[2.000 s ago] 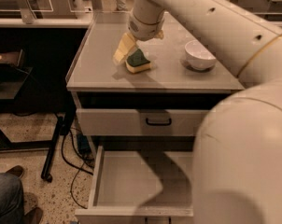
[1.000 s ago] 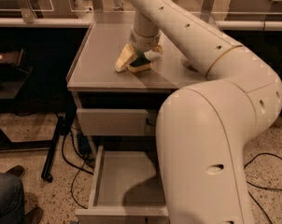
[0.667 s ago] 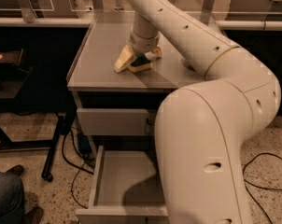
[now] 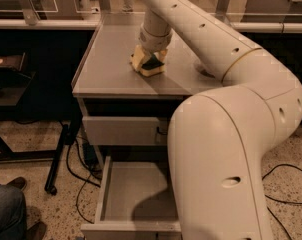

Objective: Place sponge into middle drawer

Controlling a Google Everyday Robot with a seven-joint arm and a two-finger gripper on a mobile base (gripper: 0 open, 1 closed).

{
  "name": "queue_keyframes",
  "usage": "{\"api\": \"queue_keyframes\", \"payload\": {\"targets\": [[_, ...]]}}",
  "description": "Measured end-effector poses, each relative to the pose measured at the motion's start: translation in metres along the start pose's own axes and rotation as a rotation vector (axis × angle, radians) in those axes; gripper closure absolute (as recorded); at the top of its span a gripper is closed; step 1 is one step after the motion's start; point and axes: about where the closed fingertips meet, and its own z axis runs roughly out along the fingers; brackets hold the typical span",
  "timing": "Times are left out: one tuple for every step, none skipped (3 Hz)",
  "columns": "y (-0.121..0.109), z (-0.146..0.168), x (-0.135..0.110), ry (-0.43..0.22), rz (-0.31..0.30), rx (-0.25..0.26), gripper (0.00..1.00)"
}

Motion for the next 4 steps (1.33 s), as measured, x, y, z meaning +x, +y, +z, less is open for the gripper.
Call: {"api": "queue_keyframes", "payload": {"targets": [[0.000, 0.000, 0.000, 0.000, 0.000, 0.000, 0.90], [0.000, 0.000, 0.000, 0.000, 0.000, 0.000, 1.00], [0.001, -0.007, -0.002, 0.000, 0.000, 0.000, 1.00], [0.000, -0.015, -0.005, 0.000, 0.000, 0.000, 1.00]]}}
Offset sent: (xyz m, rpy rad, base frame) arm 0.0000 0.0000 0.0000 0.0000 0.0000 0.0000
